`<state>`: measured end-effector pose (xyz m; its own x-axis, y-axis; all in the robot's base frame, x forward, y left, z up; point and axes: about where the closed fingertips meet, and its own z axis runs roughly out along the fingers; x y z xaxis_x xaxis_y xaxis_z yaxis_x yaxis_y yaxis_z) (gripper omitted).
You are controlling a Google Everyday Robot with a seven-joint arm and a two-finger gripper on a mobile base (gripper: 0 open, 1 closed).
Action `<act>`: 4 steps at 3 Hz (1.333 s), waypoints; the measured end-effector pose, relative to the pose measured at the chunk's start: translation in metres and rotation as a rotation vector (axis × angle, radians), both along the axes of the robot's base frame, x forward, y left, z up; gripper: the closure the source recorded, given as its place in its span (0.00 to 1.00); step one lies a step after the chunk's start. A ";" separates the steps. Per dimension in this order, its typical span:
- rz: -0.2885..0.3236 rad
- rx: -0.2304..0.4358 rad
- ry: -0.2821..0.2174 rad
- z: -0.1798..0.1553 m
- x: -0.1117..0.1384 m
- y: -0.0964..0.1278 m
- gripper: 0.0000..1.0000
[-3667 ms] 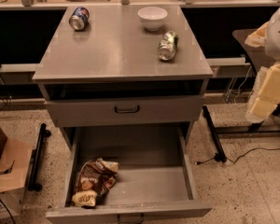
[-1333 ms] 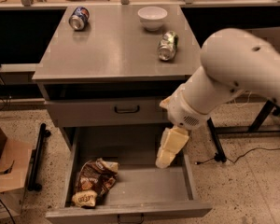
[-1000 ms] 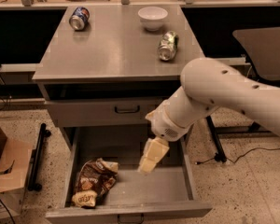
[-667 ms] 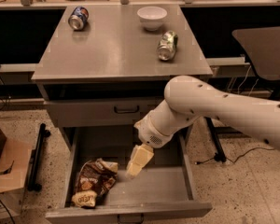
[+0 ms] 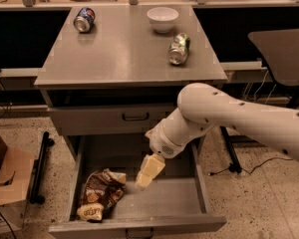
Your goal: Pick brown chip bag from middle drawer and place on counter
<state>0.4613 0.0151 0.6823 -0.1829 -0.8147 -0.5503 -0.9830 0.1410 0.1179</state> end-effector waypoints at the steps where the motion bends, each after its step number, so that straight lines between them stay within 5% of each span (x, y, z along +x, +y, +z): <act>1: -0.041 0.006 0.061 -0.041 0.015 0.016 0.00; 2: -0.080 0.040 0.140 -0.125 0.043 0.056 0.00; 4: -0.122 0.103 0.204 -0.213 0.075 0.105 0.00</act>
Offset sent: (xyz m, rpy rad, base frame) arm 0.0638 0.0814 -0.1867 0.0634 0.2082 -0.1137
